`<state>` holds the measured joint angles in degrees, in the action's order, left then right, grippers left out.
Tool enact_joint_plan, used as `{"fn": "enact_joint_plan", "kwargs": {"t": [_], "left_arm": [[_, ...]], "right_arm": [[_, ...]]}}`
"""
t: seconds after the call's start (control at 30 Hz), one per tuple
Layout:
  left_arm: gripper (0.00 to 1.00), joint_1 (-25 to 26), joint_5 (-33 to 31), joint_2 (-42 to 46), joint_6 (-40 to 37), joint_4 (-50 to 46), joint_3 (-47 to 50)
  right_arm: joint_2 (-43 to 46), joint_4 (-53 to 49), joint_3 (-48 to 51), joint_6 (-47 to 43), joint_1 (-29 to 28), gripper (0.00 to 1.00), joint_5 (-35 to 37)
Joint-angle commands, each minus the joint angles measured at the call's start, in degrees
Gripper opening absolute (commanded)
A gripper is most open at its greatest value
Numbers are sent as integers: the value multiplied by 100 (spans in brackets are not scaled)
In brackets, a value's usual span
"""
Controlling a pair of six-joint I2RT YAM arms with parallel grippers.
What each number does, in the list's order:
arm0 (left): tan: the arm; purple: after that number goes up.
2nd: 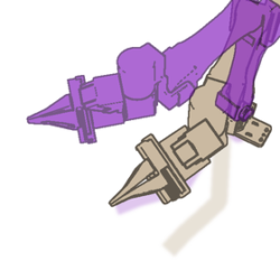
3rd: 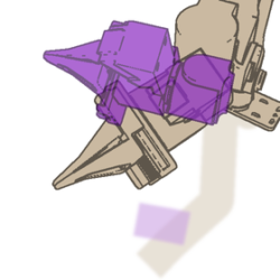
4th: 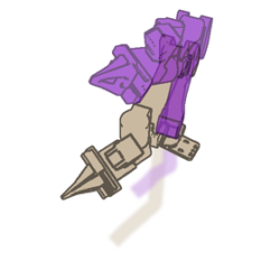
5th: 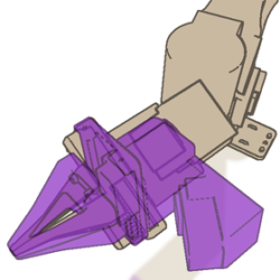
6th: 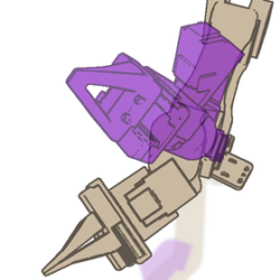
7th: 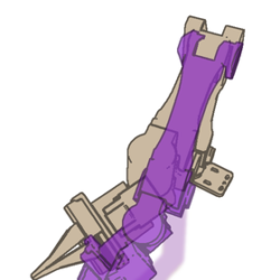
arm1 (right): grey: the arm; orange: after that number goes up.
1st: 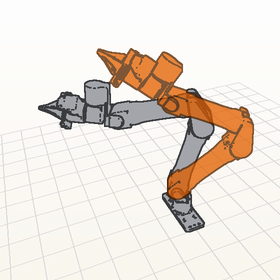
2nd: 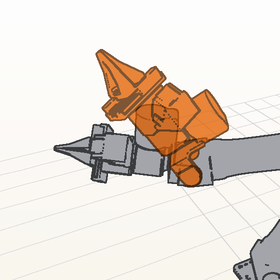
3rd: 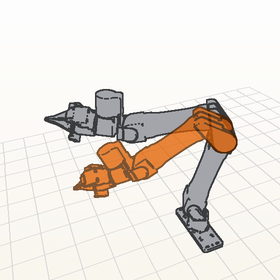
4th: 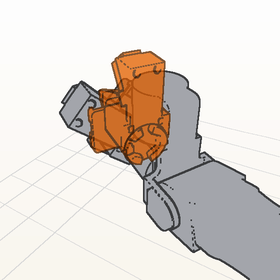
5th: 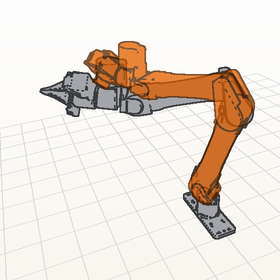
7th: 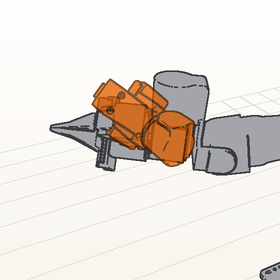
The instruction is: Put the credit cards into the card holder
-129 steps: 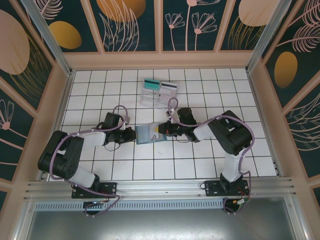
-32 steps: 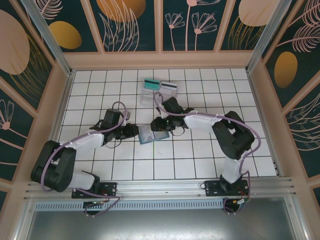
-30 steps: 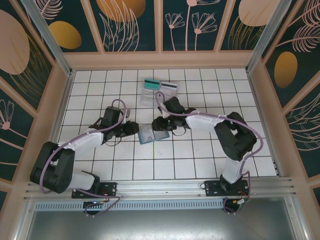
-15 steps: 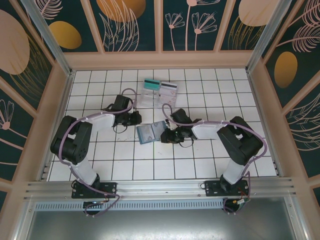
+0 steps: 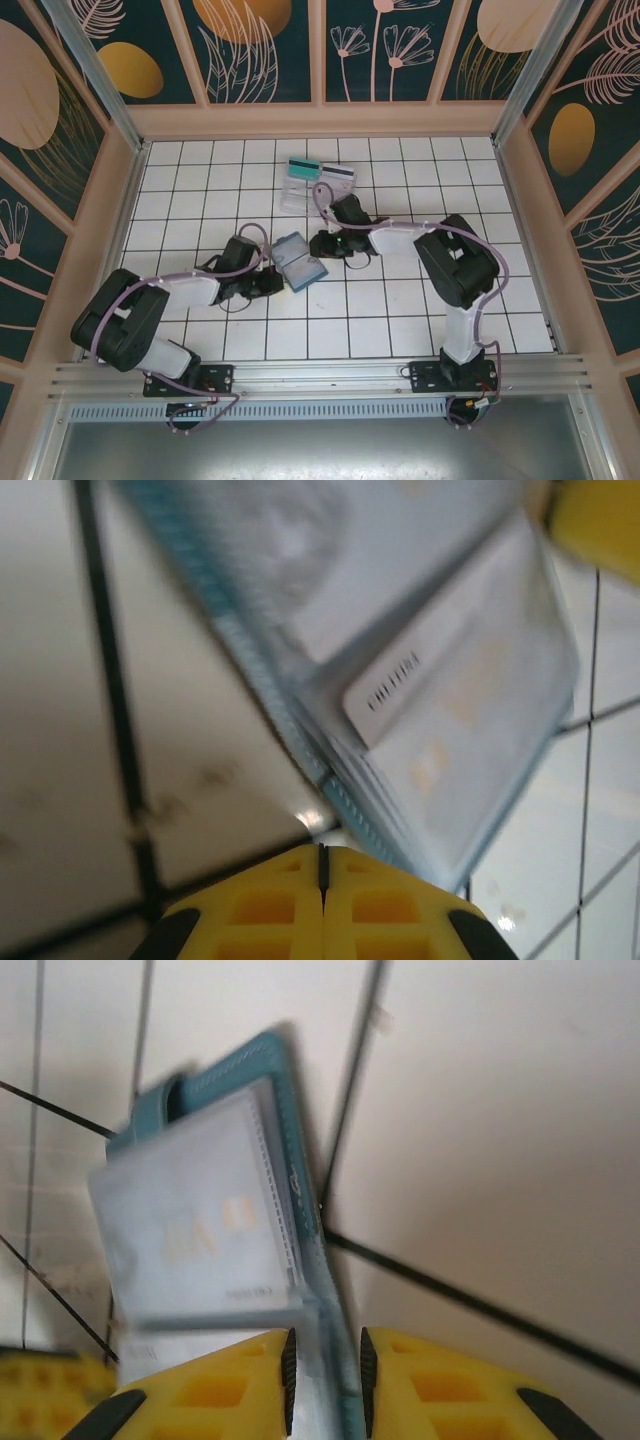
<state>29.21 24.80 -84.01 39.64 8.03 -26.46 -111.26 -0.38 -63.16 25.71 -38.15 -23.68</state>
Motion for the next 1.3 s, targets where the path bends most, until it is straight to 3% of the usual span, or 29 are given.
{"fn": "enact_joint_plan", "kwargs": {"t": [0.0, 0.3, 0.4, 0.7, 0.83, 0.9, 0.97, 1.07, 1.27], "left_arm": [[7, 283, 46, 92, 695, 572, 107], [7, 882, -106, -672, 1063, 1264, -673], [9, 948, -104, -651, 1072, 1236, -857], [23, 887, -1271, 163, 28, -948, -1945], [32, 594, -1592, 115, -370, -1464, -2427], [33, 305, -1559, 82, -509, -1496, -2545], [40, -13, -1535, 31, -581, -1462, -2623], [53, -426, -1556, -207, -768, -1464, -2881], [61, -941, -1553, -1002, -1043, -1382, -3562]], "right_arm": [[-408, -271, -431, -398, -61, 26, -590], [-441, -921, -922, -910, 104, 27, -862], [-228, -1091, -967, -1075, 296, 32, -847], [1047, -1423, -894, -1612, 1155, 50, 10], [1265, -1541, -968, -1846, 1511, 61, 478], [1249, -1545, -1026, -1924, 1666, 70, 487], [1210, -1473, -1043, -2052, 1690, 74, 735], [973, -1421, -1181, -2254, 1693, 77, 945], [358, -1261, -1425, -2472, 1663, 82, 969]]}}
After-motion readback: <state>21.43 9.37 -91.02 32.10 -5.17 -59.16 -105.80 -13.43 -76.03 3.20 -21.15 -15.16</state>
